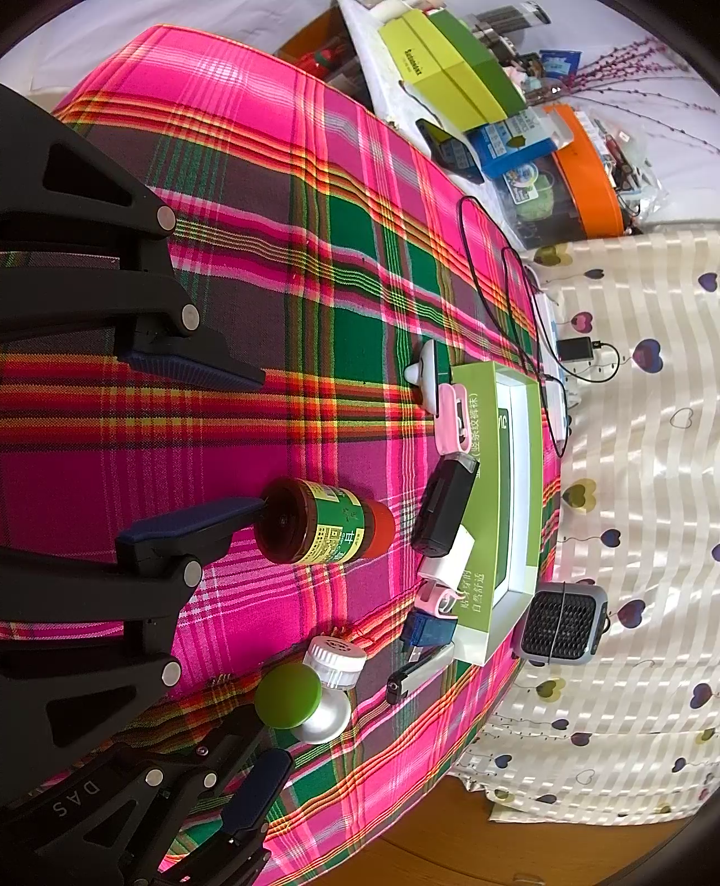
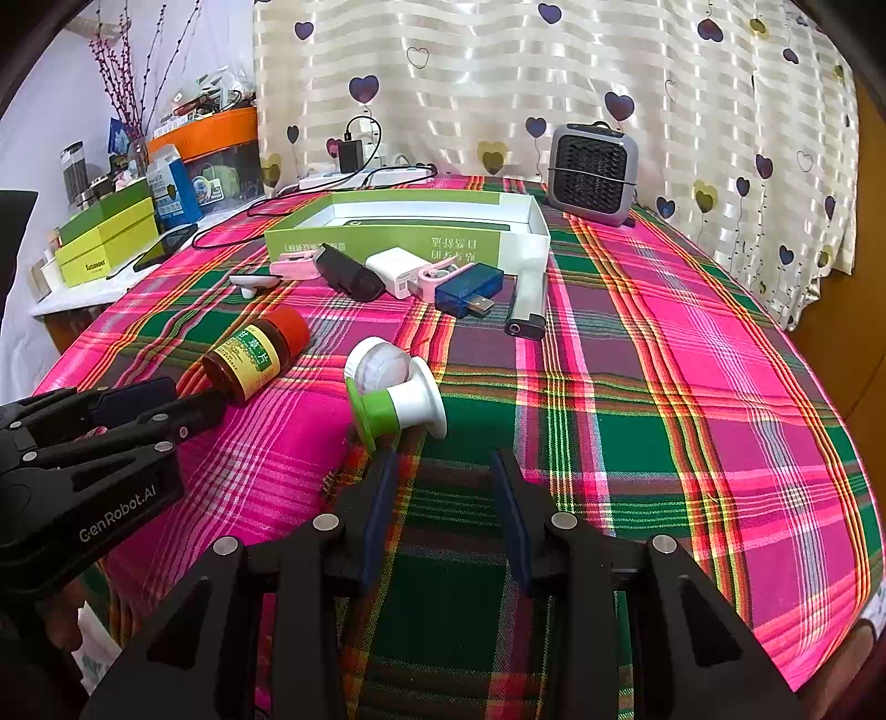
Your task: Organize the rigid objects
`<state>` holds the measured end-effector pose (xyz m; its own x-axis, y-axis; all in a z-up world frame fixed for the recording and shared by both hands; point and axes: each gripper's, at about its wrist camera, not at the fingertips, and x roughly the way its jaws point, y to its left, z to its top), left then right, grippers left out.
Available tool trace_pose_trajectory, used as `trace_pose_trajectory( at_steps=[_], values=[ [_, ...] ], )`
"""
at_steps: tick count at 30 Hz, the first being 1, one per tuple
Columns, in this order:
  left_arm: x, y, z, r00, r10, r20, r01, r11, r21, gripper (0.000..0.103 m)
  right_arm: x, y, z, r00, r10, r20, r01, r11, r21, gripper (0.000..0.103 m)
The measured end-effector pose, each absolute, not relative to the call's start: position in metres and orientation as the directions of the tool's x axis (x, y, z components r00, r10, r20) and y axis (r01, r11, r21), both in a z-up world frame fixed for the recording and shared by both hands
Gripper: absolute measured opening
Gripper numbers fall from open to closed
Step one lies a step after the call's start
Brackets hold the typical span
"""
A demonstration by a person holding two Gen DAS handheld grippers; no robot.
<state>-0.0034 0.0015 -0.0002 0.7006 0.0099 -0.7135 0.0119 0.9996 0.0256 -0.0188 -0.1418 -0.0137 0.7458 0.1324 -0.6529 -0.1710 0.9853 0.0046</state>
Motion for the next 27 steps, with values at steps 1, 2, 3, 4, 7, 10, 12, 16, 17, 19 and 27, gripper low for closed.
trace_pose_trajectory(
  at_steps=[1,2,3,4,7,10,12,16,17,19,27],
  values=[
    [-0.003,0.002,0.000,0.701,0.010,-0.713,0.012,1.000,0.025,0.038,-0.019,-0.142,-0.014,0.746,0.132,-0.653,-0.171,0.985,0.004,0.036],
    [-0.003,0.002,0.000,0.701,0.010,-0.714,0.012,1.000,0.025,0.038,-0.019,-0.142,-0.014,0.746,0.132,-0.653,-0.171,0.985,0.004,0.036],
    [-0.003,0.001,0.000,0.701,0.010,-0.713,0.012,1.000,0.026,0.038,-0.019,-0.142,-0.014,0.746,0.132,-0.653,-0.171,0.985,0.004,0.036],
    [-0.004,0.002,0.000,0.700,0.010,-0.714,0.012,1.000,0.026,0.038,-0.019,-0.142,-0.014,0.746,0.133,-0.653,-0.171,0.985,0.005,0.036],
    [-0.004,0.001,0.000,0.701,0.010,-0.713,0.012,1.000,0.026,0.038,-0.019,-0.142,-0.014,0.746,0.132,-0.652,-0.171,0.985,0.004,0.036],
    [-0.004,0.001,0.000,0.700,0.010,-0.714,0.012,1.000,0.026,0.038,-0.019,-0.142,-0.014,0.747,0.133,-0.652,-0.172,0.985,0.004,0.036],
    [-0.004,0.002,0.000,0.700,0.009,-0.714,0.013,1.000,0.025,0.038,-0.019,-0.141,-0.014,0.746,0.133,-0.652,-0.171,0.985,0.004,0.036],
    [-0.003,0.001,0.000,0.701,0.011,-0.713,0.012,1.000,0.026,0.038,-0.019,-0.142,-0.014,0.747,0.133,-0.652,-0.172,0.985,0.004,0.036],
    [-0.004,0.001,0.000,0.701,0.010,-0.713,0.012,1.000,0.027,0.038,-0.019,-0.142,-0.014,0.747,0.134,-0.651,-0.172,0.985,0.005,0.036],
    [-0.004,0.001,0.000,0.700,0.009,-0.714,0.014,1.000,0.026,0.038,-0.019,-0.142,-0.013,0.747,0.136,-0.651,-0.173,0.985,0.007,0.036],
    [-0.004,0.001,0.003,0.688,-0.034,-0.725,0.053,0.999,0.003,0.038,-0.019,-0.153,-0.010,0.745,0.191,-0.639,-0.170,0.981,0.095,0.036]
  ],
)
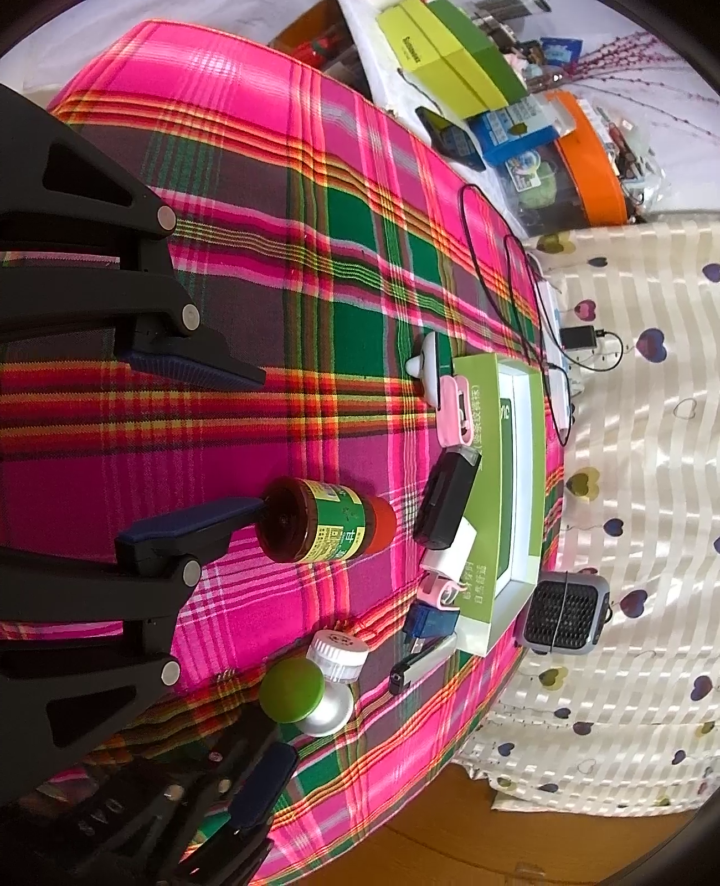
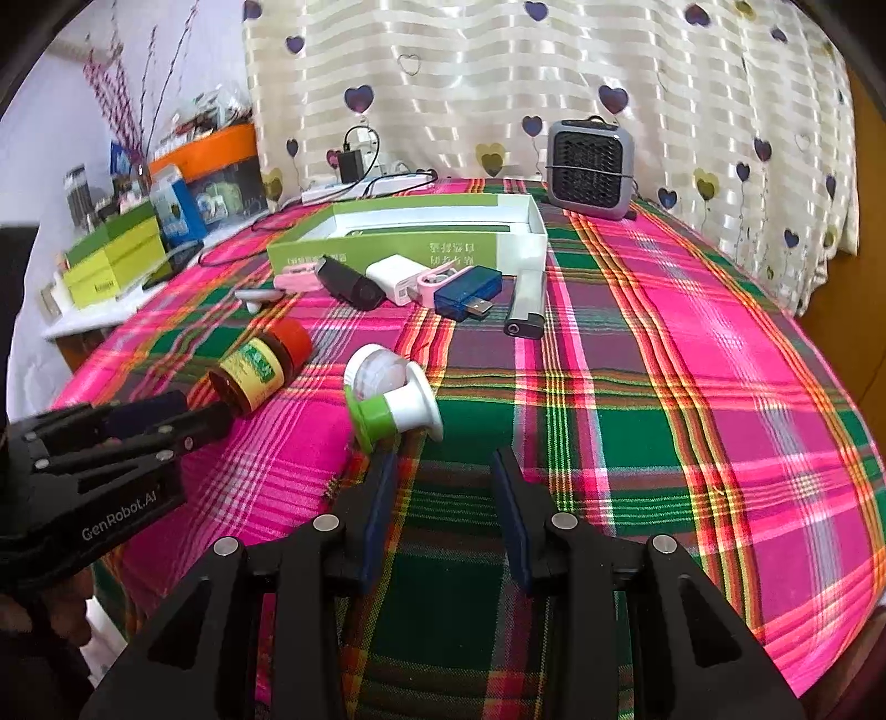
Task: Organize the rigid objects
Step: 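Grasp the red-capped brown bottle with left tool while right tool grasps the white-green spool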
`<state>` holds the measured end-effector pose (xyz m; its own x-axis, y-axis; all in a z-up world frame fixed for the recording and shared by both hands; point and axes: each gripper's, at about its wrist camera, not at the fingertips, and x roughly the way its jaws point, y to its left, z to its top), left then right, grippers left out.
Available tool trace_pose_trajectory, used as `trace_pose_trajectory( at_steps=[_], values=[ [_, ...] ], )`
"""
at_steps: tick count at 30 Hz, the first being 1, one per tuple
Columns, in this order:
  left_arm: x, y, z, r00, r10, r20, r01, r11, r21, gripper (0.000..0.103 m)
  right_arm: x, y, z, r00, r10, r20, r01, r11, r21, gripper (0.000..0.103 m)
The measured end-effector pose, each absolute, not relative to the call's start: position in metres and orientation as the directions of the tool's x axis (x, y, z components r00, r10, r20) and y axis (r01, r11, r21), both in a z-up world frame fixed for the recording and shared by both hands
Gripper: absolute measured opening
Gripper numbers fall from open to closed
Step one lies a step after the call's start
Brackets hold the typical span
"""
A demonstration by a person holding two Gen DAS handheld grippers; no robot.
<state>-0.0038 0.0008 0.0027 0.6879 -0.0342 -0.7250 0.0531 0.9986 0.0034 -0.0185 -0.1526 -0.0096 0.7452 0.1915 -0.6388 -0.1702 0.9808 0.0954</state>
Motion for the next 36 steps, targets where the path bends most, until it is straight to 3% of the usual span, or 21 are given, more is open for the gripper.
trace_pose_trajectory(
  at_steps=[10,16,30,36],
  values=[
    [-0.009,0.010,0.011,0.686,-0.141,-0.714,0.131,0.989,-0.069,0.040,-0.016,-0.165,0.004,0.768,0.319,-0.555,-0.226,0.946,0.232,0.037],
    [-0.010,0.013,0.019,0.695,-0.163,-0.701,0.151,0.985,-0.078,0.041,-0.014,-0.157,0.007,0.756,0.364,-0.544,-0.297,0.931,0.211,0.037],
    [0.017,0.006,0.021,0.651,-0.280,-0.706,0.245,0.957,-0.154,0.041,0.001,-0.139,0.002,0.721,0.339,-0.604,-0.352,0.930,0.102,0.037],
    [0.028,-0.002,0.016,0.640,-0.251,-0.726,0.250,0.962,-0.113,0.041,0.007,-0.134,-0.002,0.699,0.323,-0.638,-0.369,0.927,0.064,0.038]
  ],
)
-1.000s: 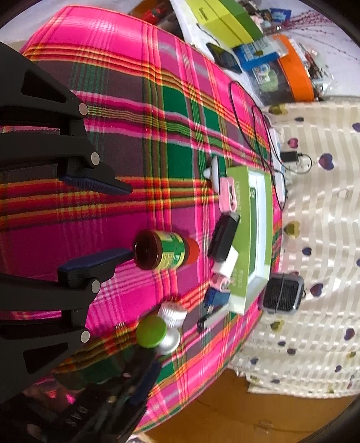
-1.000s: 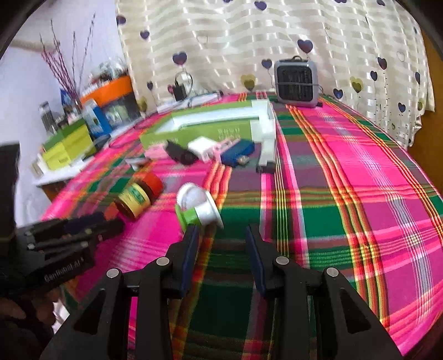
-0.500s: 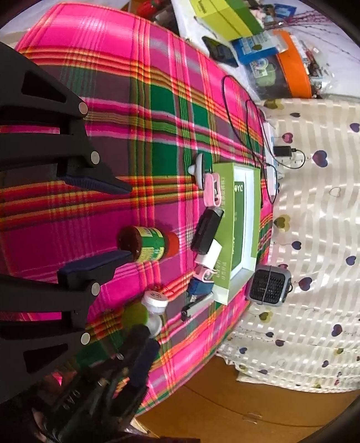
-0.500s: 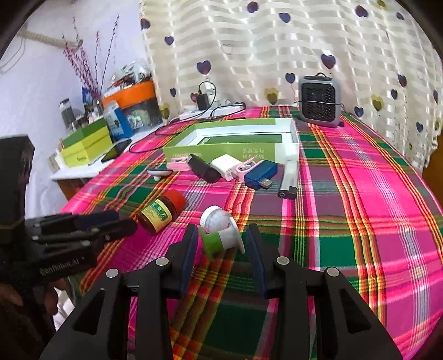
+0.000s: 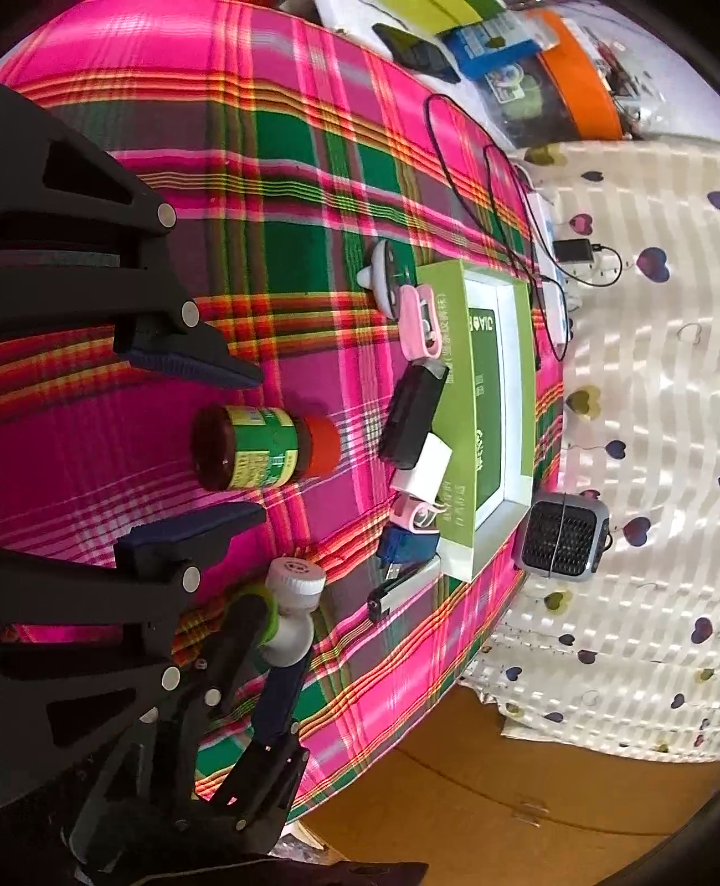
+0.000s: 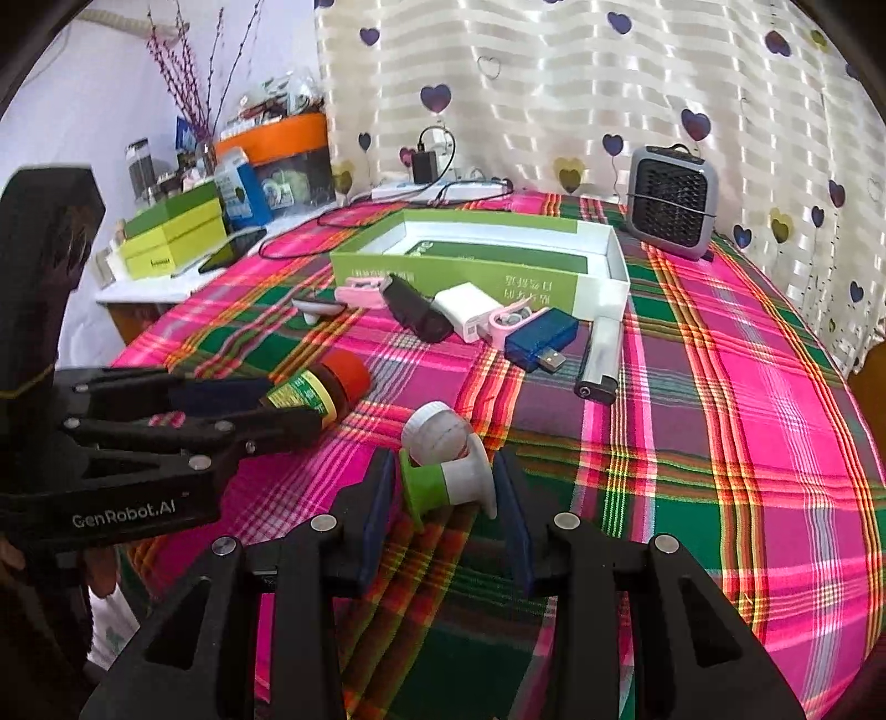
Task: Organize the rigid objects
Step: 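Grasp the red-capped brown bottle with left tool while right tool grasps the white-green spool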
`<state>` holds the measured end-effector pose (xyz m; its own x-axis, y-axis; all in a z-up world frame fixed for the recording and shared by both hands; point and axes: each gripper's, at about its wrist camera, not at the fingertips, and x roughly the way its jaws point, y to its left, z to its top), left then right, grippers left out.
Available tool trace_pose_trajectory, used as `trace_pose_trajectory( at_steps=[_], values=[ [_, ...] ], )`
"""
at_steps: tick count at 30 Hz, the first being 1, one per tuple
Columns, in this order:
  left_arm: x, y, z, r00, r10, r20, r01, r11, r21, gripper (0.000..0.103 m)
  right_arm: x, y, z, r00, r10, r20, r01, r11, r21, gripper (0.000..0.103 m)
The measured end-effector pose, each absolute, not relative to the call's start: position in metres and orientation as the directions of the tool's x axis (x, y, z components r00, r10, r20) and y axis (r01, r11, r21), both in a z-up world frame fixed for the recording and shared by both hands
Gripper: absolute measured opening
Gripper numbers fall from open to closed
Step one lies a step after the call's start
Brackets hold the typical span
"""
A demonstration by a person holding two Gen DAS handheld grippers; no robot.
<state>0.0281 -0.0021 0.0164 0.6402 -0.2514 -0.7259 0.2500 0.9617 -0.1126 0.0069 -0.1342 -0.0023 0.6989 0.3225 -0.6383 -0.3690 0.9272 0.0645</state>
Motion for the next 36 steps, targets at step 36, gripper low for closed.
trace_pose_trajectory(
  at_steps=[36],
  values=[
    [0.049,-0.001,0.009,0.614,-0.271,-0.741,0.251,0.957,-0.143,0.030,0.020,-0.136,-0.011,0.675,0.285,-0.680,-0.341,0.938,0.054,0.033]
  ],
)
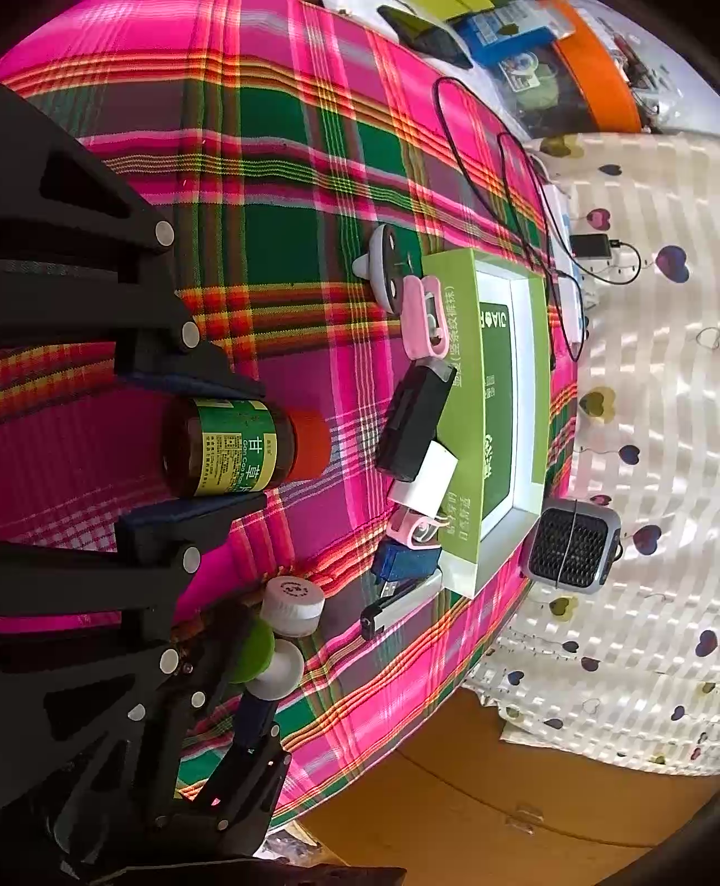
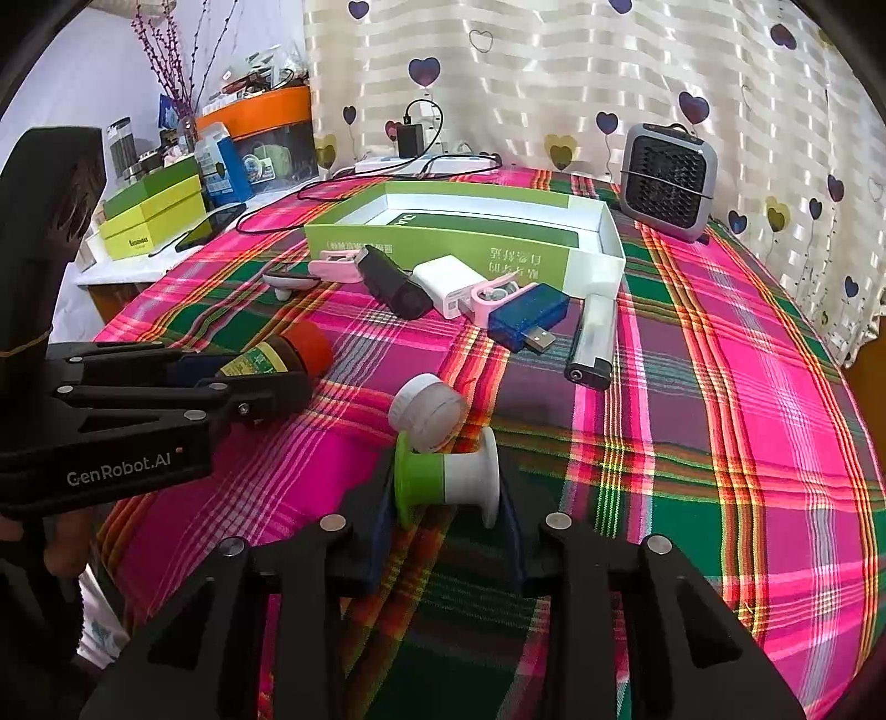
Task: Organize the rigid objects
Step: 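Grasp the red-capped brown bottle with left tool while right tool grasps the white-green spool, then carry the bottle with left tool while right tool carries the spool over the white box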
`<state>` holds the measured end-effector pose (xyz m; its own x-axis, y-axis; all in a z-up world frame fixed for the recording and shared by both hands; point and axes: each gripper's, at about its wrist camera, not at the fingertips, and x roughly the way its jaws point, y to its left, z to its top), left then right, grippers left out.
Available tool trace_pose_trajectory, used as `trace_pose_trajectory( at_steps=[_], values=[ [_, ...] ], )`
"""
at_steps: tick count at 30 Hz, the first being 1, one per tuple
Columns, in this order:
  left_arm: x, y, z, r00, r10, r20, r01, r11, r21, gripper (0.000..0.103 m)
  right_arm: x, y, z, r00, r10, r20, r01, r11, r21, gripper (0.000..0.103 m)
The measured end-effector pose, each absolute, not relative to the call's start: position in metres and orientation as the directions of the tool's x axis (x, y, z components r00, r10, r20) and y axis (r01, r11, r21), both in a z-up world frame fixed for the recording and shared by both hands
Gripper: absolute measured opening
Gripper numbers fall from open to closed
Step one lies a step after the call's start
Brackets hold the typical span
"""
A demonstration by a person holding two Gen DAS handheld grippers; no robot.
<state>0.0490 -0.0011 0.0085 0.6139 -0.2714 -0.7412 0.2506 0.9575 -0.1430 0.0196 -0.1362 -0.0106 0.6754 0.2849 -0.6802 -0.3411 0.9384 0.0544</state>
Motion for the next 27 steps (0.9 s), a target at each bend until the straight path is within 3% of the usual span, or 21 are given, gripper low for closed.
trace_pose_trajectory(
  at_steps=[27],
  values=[
    [0.075,-0.003,0.045,0.650,-0.294,-0.701,0.282,0.950,-0.137,0.030,0.051,-0.146,0.031,0.704,0.321,-0.634,-0.348,0.933,0.086,0.033]
  ],
)
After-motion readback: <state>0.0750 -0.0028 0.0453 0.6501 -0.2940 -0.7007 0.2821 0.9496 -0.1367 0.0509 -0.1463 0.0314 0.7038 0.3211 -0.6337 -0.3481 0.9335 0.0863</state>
